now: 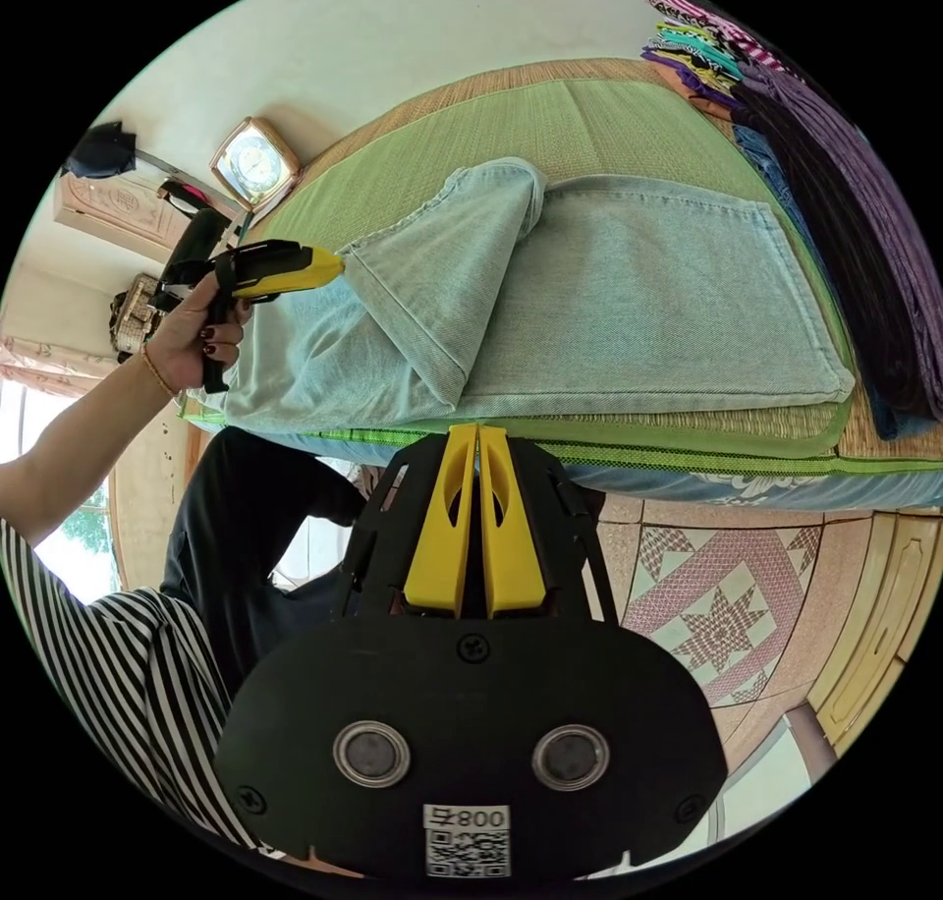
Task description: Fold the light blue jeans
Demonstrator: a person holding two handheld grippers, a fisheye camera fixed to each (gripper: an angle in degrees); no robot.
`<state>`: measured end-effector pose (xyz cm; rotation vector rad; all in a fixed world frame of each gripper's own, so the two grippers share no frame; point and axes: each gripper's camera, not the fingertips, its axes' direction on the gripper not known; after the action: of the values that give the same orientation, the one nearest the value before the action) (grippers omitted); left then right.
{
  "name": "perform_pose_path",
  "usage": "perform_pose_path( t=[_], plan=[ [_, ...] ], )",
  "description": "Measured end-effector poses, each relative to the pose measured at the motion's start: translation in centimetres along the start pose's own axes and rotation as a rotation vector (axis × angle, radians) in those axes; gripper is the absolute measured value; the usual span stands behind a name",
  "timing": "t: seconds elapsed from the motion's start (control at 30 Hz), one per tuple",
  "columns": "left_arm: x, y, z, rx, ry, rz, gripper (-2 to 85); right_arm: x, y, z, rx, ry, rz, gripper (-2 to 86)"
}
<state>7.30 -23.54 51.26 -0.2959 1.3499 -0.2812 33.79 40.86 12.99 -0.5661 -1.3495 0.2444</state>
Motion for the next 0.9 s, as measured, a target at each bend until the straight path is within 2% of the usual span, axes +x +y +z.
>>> perform_pose_path(
  t=[0.13, 0.23, 0.37, 0.5, 0.67, 0.9],
  plan=[
    [-1.9, -1.2, -0.3, 0.030, 0.066, -0.025, 1.2, -0.9, 0.9, -0.7, 0.015, 0.020, 0.008, 0.8],
    [-2.3, -2.0, -0.4, 0.044, 0.109, -0.003, 0.6, -2.0, 1.7, -2.7, 0.098, 0.027, -0.003, 2.5],
    [-1.8, -3.3, -0.4, 0.045, 0.097, 0.060, 0.8, -6.1, 0.3, -4.4, 0.201, 0.025, -0.144, 6.9],
    [-2.2, -3.6, -0.8, 0.064, -0.045, 0.041, 2.2, -10.4, -2.2, -3.1, 0.194, 0.073, -0.289, 8.4],
    [-5.6, -5.0, 1.3, 0.069, 0.050, -0.095, 5.3, -14.6, -4.0, -0.2, 0.123, 0.141, -0.424, 9.7],
    [-7.1, -6.3, 3.1, 0.078, 0.110, -0.126, 0.8, -17.5, -5.0, 0.8, 0.110, 0.202, -0.499, 10.0]
  ],
)
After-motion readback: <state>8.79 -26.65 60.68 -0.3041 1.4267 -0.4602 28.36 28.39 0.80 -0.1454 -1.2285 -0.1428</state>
